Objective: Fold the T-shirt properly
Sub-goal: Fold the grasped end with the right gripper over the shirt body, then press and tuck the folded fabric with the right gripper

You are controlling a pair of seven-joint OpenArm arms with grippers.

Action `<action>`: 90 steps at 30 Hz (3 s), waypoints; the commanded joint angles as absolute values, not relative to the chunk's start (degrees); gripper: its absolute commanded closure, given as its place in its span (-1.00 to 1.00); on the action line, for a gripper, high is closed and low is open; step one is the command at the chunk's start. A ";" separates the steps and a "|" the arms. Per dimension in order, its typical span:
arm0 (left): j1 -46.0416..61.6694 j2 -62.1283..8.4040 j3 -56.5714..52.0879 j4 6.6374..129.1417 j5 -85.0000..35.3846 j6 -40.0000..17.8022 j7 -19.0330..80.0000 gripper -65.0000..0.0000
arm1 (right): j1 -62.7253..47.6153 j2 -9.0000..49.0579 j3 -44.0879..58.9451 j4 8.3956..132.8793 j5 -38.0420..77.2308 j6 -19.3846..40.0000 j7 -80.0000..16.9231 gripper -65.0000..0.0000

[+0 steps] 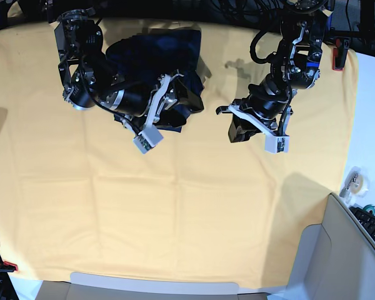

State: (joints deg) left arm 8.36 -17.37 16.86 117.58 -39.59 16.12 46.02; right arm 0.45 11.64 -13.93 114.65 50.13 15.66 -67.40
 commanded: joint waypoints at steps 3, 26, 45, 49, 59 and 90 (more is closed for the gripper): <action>7.96 -17.71 16.57 118.55 -39.60 15.69 44.62 0.75 | 1.10 10.33 -5.67 115.65 50.68 15.69 -66.33 0.03; 8.66 -17.71 16.66 118.55 -39.60 15.69 44.62 0.75 | -10.33 19.12 6.73 115.65 44.88 15.69 -68.70 1.00; 8.66 -17.71 16.66 118.64 -39.60 15.69 44.62 0.76 | -2.42 19.56 -3.38 116.09 44.88 33.10 -80.00 1.00; 8.66 -17.71 16.57 118.64 -39.60 15.69 44.62 0.76 | -0.48 19.65 -8.48 116.09 44.88 38.11 -80.00 1.00; 8.66 -17.71 16.57 118.55 -39.60 15.69 44.62 0.76 | 1.36 20.62 -8.92 116.18 44.88 38.64 -80.00 1.00; 8.57 -18.68 16.48 118.55 -39.60 15.69 44.70 0.76 | -2.51 26.42 -15.34 116.88 52.35 25.80 -80.00 1.00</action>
State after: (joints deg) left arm 9.08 -18.13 16.86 117.58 -39.62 16.08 46.02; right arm -3.68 25.65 -15.57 115.77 51.48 25.67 -80.84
